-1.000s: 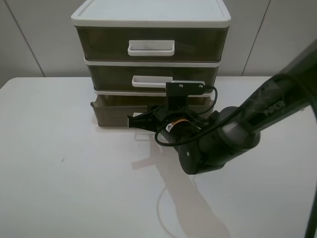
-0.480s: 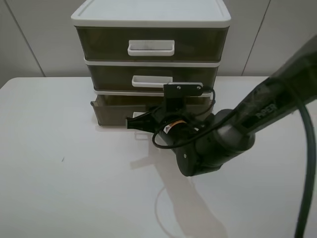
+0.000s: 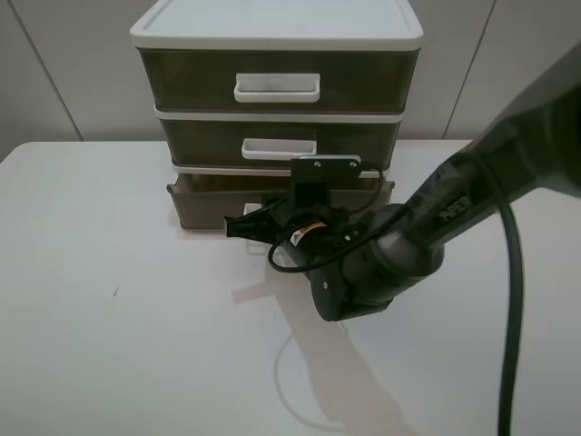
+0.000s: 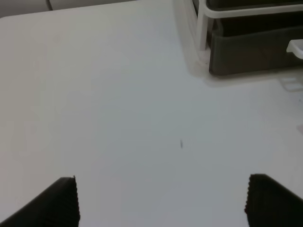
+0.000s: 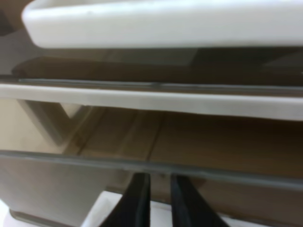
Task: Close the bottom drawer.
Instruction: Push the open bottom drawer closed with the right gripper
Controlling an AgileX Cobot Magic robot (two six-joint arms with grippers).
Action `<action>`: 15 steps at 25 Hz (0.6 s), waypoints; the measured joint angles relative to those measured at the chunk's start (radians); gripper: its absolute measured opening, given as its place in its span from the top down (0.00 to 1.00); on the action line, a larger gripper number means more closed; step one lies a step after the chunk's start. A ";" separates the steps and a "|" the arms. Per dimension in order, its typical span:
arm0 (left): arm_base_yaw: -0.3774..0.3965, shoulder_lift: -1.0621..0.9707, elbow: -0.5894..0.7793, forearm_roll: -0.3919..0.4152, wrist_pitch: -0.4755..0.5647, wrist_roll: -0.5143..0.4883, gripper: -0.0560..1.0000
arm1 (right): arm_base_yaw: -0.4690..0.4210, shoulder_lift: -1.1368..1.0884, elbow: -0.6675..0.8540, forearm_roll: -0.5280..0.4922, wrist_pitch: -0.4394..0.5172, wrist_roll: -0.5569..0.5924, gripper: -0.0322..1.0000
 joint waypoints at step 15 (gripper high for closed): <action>0.000 0.000 0.000 0.000 0.000 0.000 0.27 | 0.002 0.062 -0.045 0.027 -0.111 0.000 0.95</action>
